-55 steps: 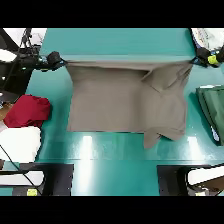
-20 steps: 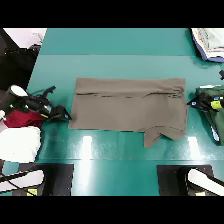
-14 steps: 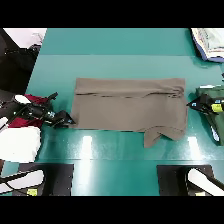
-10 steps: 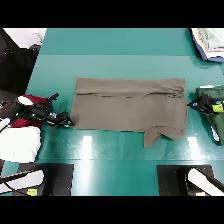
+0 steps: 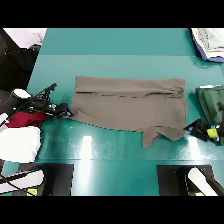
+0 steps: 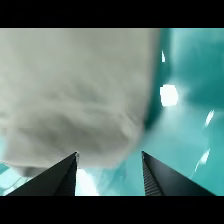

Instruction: Fold the shirts.

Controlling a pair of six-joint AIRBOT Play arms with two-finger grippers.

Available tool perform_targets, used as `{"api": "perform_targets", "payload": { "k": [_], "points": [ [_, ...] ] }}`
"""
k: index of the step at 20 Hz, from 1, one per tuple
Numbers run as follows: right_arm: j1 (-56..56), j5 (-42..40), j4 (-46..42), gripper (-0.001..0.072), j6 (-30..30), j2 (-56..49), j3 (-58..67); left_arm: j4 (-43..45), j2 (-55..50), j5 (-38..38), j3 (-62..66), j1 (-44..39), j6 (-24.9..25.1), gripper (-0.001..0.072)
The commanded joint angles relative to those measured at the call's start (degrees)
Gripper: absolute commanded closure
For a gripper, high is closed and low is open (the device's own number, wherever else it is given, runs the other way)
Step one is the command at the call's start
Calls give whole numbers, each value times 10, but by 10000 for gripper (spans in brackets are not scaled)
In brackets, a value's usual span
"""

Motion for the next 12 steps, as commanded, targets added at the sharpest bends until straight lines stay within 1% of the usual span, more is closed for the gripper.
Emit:
{"api": "perform_targets", "payload": {
  "k": [1, 4, 6, 10, 11, 12],
  "points": [
    [-20, -12, -5, 245, 6, 11, -70, -3, 0, -3, 9, 0, 0, 682],
    [-20, -55, 71, 266, -7, 11, -96, -3, 0, -3, 9, 0, 0, 682],
    [-20, -63, 76, 267, -9, 11, -100, -2, 0, -4, 9, 0, 0, 682],
    [-19, -38, 78, 290, -9, 11, -100, -3, 0, -3, 9, 0, 0, 682],
    [-19, -32, 78, 406, -10, 11, -100, -3, 0, -5, 9, 0, 0, 682],
    [-19, -23, 77, 553, -10, 11, -100, -2, 0, -9, 9, 0, 0, 683]
  ]
}}
